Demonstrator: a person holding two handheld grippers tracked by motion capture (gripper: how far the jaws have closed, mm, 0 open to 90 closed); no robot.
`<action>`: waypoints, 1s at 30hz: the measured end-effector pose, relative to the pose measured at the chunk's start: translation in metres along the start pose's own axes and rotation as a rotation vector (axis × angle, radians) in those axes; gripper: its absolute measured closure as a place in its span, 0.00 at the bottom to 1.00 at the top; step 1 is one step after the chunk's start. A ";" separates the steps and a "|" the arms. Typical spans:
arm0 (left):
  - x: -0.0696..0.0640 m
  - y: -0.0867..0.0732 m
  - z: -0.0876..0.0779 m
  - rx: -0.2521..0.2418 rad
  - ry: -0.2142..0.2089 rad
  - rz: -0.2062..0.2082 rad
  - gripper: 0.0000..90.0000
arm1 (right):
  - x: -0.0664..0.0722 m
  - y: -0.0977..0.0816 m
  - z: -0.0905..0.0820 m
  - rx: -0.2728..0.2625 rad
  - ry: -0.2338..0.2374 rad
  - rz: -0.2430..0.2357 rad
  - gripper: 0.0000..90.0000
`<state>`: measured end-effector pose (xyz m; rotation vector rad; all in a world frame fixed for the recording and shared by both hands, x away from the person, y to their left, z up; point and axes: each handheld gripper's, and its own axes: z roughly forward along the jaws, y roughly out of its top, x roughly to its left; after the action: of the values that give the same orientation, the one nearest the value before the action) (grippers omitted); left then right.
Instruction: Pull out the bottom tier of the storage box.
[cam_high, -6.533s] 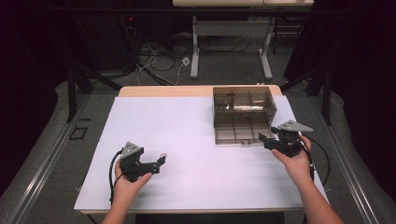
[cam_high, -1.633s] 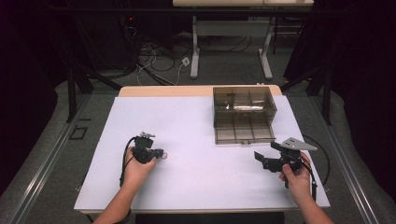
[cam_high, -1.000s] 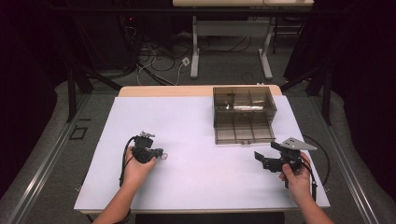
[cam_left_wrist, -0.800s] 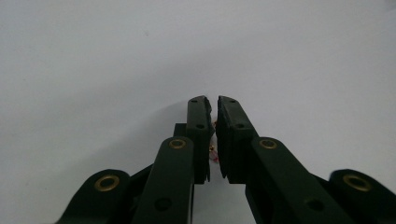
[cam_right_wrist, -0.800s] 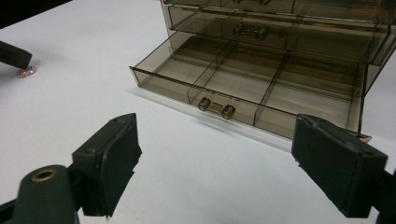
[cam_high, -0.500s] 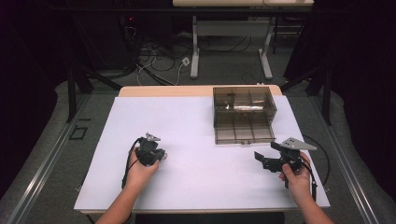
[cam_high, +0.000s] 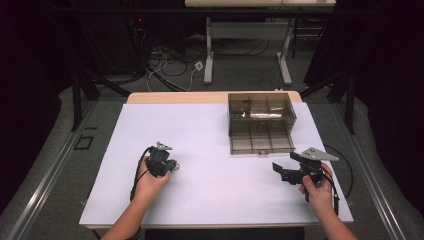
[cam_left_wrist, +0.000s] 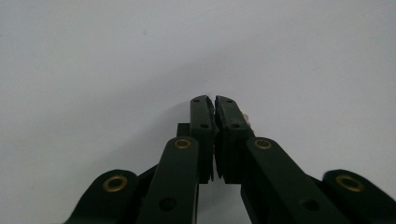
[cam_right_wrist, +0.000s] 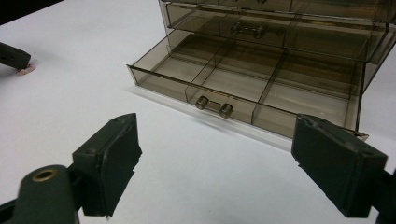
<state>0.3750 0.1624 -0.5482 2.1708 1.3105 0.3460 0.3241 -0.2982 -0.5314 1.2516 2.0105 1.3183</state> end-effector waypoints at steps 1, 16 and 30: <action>0.001 0.000 -0.001 0.011 -0.004 0.004 0.97 | 0.000 0.000 0.000 0.002 0.000 0.002 0.16; -0.001 0.008 -0.009 -0.015 -0.009 -0.008 0.97 | 0.000 0.000 0.000 -0.002 -0.007 -0.004 0.16; -0.010 0.030 -0.021 -0.076 -0.018 0.026 0.97 | 0.000 0.000 -0.002 0.000 -0.015 0.001 0.16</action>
<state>0.3813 0.1502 -0.5133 2.1246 1.2400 0.3802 0.3231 -0.2989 -0.5305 1.2593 1.9996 1.3052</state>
